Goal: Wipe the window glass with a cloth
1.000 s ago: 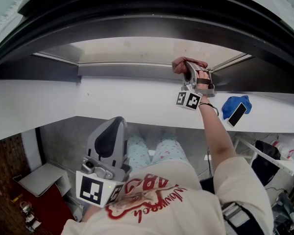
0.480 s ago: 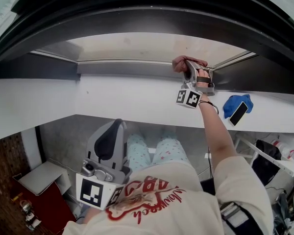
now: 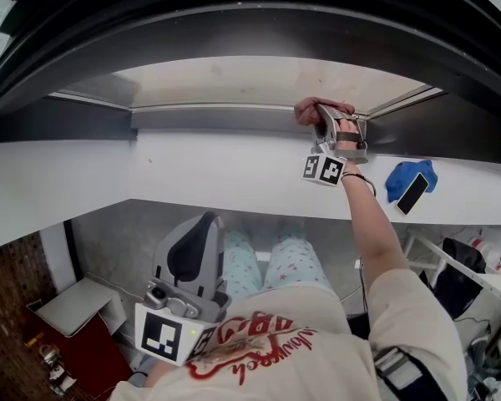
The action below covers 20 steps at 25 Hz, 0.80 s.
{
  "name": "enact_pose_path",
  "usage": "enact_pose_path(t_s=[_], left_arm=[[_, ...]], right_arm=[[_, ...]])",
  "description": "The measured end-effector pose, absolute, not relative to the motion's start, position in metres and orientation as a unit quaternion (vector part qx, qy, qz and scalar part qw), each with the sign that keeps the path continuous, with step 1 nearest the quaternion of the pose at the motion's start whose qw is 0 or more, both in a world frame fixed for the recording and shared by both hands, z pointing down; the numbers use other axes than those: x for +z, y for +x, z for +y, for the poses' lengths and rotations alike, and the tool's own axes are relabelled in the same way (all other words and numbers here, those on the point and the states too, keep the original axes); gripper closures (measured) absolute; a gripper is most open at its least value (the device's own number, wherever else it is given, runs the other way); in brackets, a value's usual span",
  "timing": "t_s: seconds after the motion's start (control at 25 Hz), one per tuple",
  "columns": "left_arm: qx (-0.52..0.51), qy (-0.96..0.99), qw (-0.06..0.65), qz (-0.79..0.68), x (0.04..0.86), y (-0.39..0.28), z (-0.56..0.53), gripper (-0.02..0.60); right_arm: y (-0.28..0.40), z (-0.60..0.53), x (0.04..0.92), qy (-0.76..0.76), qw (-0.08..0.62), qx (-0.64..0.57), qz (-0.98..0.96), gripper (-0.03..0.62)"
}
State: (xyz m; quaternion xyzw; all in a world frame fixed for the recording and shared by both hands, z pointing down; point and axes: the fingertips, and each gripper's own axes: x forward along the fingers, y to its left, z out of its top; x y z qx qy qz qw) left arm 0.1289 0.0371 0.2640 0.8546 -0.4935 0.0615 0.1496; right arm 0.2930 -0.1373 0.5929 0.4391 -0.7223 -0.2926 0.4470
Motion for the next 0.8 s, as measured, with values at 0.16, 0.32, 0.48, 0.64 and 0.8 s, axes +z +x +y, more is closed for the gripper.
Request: enact_pose_path(t_s=[0.16, 0.32, 0.48, 0.64, 0.8], left_arm=[[0.064, 0.854, 0.159, -0.491, 0.273, 0.129, 0.039, 0.560], [0.066, 0.855, 0.165, -0.487, 0.282, 0.132, 0.042, 0.560], [0.070, 0.855, 0.171, -0.485, 0.291, 0.131, 0.044, 0.560], [0.068, 0.852, 0.174, -0.489, 0.296, 0.129, 0.044, 0.560], [0.067, 0.850, 0.177, -0.492, 0.302, 0.129, 0.045, 0.560]], right_arm=[[0.290, -0.138, 0.602, 0.443, 0.445, -0.284, -0.725, 0.517], [0.290, -0.138, 0.609, 0.445, 0.444, -0.282, -0.725, 0.517], [0.291, -0.137, 0.620, 0.436, 0.449, -0.287, -0.726, 0.517], [0.289, -0.136, 0.631, 0.430, 0.452, -0.285, -0.728, 0.517], [0.291, -0.136, 0.640, 0.434, 0.453, -0.278, -0.728, 0.517]])
